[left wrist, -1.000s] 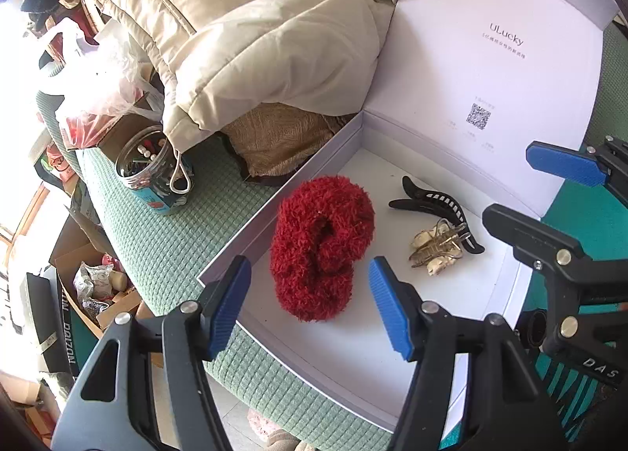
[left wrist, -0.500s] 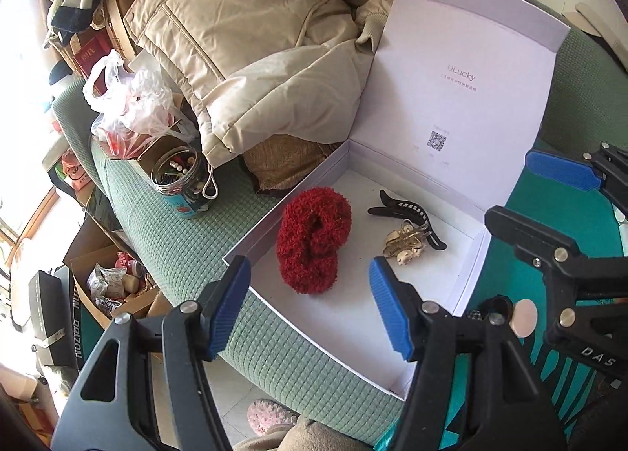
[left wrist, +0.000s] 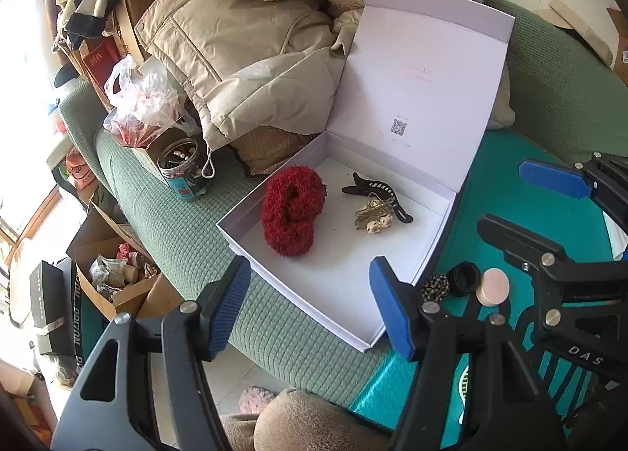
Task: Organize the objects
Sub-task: 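Withdraw both tools from the box back toward the teal mat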
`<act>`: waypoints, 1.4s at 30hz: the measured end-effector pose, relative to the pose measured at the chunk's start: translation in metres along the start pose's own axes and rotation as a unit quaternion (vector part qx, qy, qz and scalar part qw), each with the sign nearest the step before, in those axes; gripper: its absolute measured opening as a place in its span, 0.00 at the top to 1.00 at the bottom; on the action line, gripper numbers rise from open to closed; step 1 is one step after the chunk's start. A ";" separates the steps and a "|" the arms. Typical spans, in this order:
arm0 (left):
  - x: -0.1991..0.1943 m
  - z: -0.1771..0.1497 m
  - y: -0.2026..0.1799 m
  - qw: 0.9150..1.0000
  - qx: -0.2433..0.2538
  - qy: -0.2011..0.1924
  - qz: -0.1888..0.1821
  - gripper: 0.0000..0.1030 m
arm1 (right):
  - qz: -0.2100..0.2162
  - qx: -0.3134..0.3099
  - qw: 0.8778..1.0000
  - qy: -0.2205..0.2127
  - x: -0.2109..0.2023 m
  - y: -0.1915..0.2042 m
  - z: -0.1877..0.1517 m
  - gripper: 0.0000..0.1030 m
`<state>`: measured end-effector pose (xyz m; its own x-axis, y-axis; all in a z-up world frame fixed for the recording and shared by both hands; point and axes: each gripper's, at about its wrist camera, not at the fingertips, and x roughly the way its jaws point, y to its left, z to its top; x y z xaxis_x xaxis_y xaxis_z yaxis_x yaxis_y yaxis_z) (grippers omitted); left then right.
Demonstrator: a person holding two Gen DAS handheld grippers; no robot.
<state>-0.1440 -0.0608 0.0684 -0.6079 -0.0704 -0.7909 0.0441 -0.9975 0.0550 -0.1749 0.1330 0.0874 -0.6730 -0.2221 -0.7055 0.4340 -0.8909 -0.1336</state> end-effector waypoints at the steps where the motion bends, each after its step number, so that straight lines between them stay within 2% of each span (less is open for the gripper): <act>1: -0.003 -0.004 -0.002 1.000 -0.002 -0.001 -0.002 0.40 | 0.000 0.001 1.000 0.001 -0.003 0.001 -0.004 0.43; 14: -0.022 -0.058 -0.034 1.000 -0.006 0.010 -0.016 0.37 | -0.006 0.028 0.999 0.018 -0.028 0.007 -0.056 0.43; 28: -0.007 -0.120 -0.075 0.998 0.004 0.051 -0.043 0.37 | -0.011 0.067 0.996 0.059 -0.034 0.005 -0.127 0.43; 42: 0.015 -0.157 -0.114 0.993 0.022 0.084 -0.080 0.37 | -0.013 0.120 0.987 0.106 -0.028 -0.009 -0.191 0.43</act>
<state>-0.0339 0.0520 -0.0456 -0.4625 0.0873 -0.8823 -0.0790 -0.9952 -0.0570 -0.0454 0.2227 -0.0252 -0.5307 -0.1333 -0.8370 0.2478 -0.9688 -0.0028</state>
